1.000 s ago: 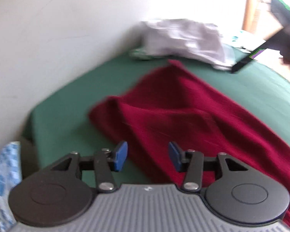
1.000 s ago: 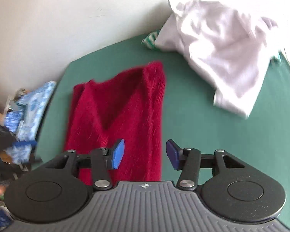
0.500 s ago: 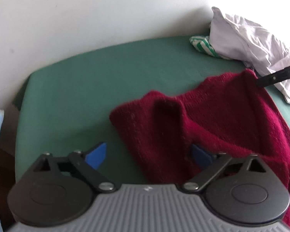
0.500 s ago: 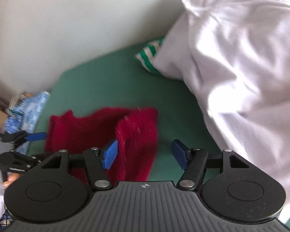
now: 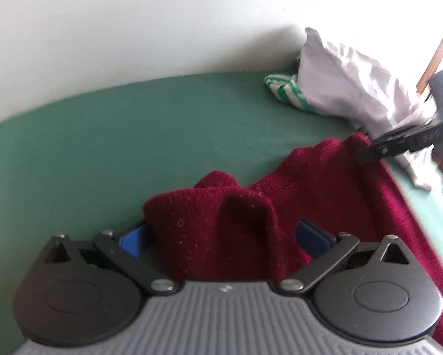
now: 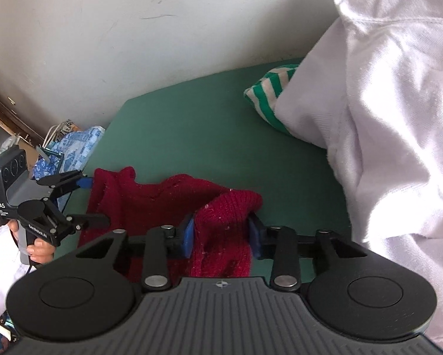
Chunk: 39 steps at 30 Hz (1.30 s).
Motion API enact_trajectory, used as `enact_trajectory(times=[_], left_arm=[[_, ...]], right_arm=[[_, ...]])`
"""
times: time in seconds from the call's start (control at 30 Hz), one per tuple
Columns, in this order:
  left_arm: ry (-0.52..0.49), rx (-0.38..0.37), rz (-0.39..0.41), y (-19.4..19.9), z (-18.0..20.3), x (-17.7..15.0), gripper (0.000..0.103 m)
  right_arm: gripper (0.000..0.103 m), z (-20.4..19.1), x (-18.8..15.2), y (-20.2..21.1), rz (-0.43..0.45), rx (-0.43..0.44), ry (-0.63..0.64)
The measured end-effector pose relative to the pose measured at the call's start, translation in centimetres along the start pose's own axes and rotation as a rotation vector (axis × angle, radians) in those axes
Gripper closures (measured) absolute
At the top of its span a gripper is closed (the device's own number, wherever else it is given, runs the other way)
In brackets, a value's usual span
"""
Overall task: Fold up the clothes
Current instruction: 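Grasp the sweater edge with both grippers and lift it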
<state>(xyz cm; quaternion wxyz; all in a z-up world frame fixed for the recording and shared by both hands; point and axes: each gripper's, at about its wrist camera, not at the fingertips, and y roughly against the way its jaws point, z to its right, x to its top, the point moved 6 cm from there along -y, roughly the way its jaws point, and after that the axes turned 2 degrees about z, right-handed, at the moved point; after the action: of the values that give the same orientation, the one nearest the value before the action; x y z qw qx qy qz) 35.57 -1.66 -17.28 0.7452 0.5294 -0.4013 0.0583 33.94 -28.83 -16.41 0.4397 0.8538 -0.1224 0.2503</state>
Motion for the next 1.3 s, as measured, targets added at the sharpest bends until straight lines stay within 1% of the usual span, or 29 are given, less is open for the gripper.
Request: enact_trajectory(times=[0.1, 0.17, 0.3, 0.37, 0.4, 0.47, 0.57, 0.63, 0.77, 0.83, 0.9, 0.97, 1.07, 1.13, 1.3], left_arm=[[-0.038, 0.046, 0.022, 0.0, 0.6, -0.2, 0.008], [-0.04, 0.083, 0.04, 0.2, 0.7, -0.3, 0.016], [-0.018, 0.143, 0.037, 0.2, 1.1, -0.4, 0.023], [-0.001, 0.16, 0.032, 0.3, 1.6, -0.3, 0.034], [0.006, 0.167, 0.032, 0.4, 1.8, -0.3, 0.038], [0.019, 0.182, 0.034, 0.4, 2.3, -0.3, 0.048], [0.036, 0.21, 0.045, 0.5, 2.9, -0.5, 0.055], [0.044, 0.219, 0.051, 0.5, 3.2, -0.5, 0.058], [0.052, 0.229, 0.053, 0.6, 3.3, -0.6, 0.062], [0.048, 0.234, 0.05, 0.7, 3.5, -0.5, 0.065], [0.037, 0.244, 0.048, 0.7, 3.6, -0.5, 0.066], [0.031, 0.254, 0.044, 0.8, 3.8, -0.4, 0.072], [0.025, 0.267, 0.036, 0.8, 3.9, -0.4, 0.076], [0.02, 0.273, 0.032, 0.9, 4.0, -0.4, 0.077], [0.007, 0.259, 0.044, 1.8, 3.9, -0.2, 0.078]], right_arm=[[0.08, 0.0, -0.3, 0.1, 0.001, -0.023, 0.017], [0.081, 0.2, -0.3, 0.0, 0.002, -0.031, 0.007], [0.082, -0.2, -0.2, -0.4, -0.003, -0.061, 0.044], [0.083, -0.4, -0.3, -0.4, 0.001, -0.074, 0.056], [0.083, -0.4, -0.3, -0.5, 0.003, -0.08, 0.061], [0.083, -0.6, -0.4, -0.5, 0.009, -0.093, 0.074], [0.082, -1.1, -0.9, -0.5, 0.031, -0.125, 0.11], [0.082, -1.4, -1.3, -0.6, 0.054, -0.139, 0.143], [0.082, -0.8, -1.1, -0.6, 0.067, -0.126, 0.088], [0.082, -0.9, -1.1, -0.6, 0.073, -0.131, 0.098], [0.082, -1.2, -1.3, -0.7, 0.086, -0.146, 0.114], [0.082, -1.5, -1.4, -0.8, 0.095, -0.167, 0.122], [0.082, -1.9, -1.4, -1.0, 0.095, -0.2, 0.139], [0.085, -2.1, -1.3, -1.1, 0.104, -0.211, 0.137], [0.086, -2.8, -0.9, -1.0, 0.125, -0.19, 0.146]])
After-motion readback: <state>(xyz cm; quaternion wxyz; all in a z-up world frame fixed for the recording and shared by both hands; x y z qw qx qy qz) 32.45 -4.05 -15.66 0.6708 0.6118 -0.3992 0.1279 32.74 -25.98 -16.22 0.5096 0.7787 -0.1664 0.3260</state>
